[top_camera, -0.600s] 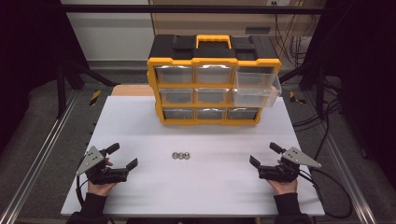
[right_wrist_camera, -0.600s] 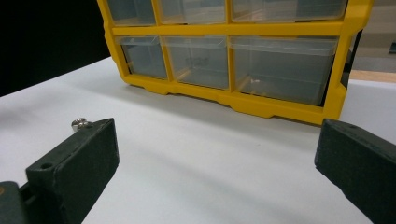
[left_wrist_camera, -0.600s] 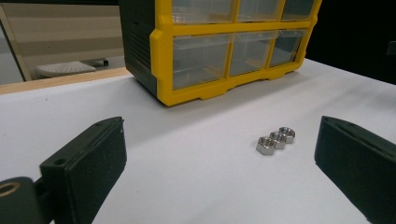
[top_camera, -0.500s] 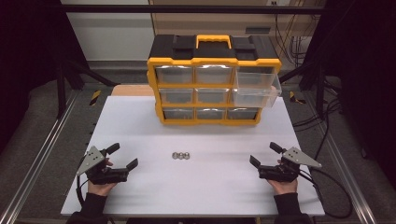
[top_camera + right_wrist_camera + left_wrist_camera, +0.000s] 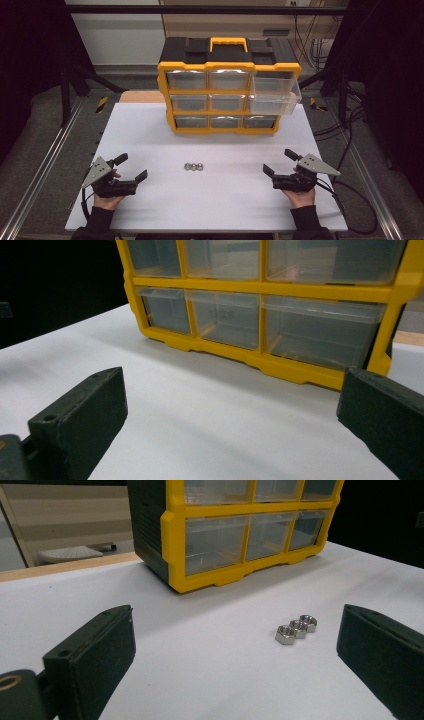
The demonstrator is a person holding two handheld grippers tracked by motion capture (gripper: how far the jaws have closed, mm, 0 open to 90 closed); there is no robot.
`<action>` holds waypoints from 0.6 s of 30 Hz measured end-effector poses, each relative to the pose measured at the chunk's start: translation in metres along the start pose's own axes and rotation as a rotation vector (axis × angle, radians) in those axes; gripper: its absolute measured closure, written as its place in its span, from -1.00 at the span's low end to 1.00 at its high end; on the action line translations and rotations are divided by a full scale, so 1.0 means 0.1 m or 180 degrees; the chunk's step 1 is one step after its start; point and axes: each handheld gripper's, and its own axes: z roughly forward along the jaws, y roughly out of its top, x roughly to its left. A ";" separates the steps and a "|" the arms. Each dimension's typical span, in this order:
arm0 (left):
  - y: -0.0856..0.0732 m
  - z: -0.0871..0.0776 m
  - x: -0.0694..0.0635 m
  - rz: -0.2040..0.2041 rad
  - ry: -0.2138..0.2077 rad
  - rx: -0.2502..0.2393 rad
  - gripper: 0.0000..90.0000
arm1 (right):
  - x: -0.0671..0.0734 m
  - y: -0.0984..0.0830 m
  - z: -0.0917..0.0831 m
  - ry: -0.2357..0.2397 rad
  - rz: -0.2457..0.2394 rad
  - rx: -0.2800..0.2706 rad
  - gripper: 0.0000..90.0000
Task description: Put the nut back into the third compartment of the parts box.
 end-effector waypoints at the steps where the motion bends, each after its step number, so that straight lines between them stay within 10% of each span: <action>1: 0.00 0.00 0.00 -0.0003 -0.0002 -0.0001 -0.95 | 0.00 0.00 0.00 0.0000 0.0000 0.0000 -0.99; 18: 0.00 0.00 0.01 0.0007 0.0019 -0.0001 -0.95 | 0.35 0.18 0.41 0.0195 -0.0261 0.0209 -0.98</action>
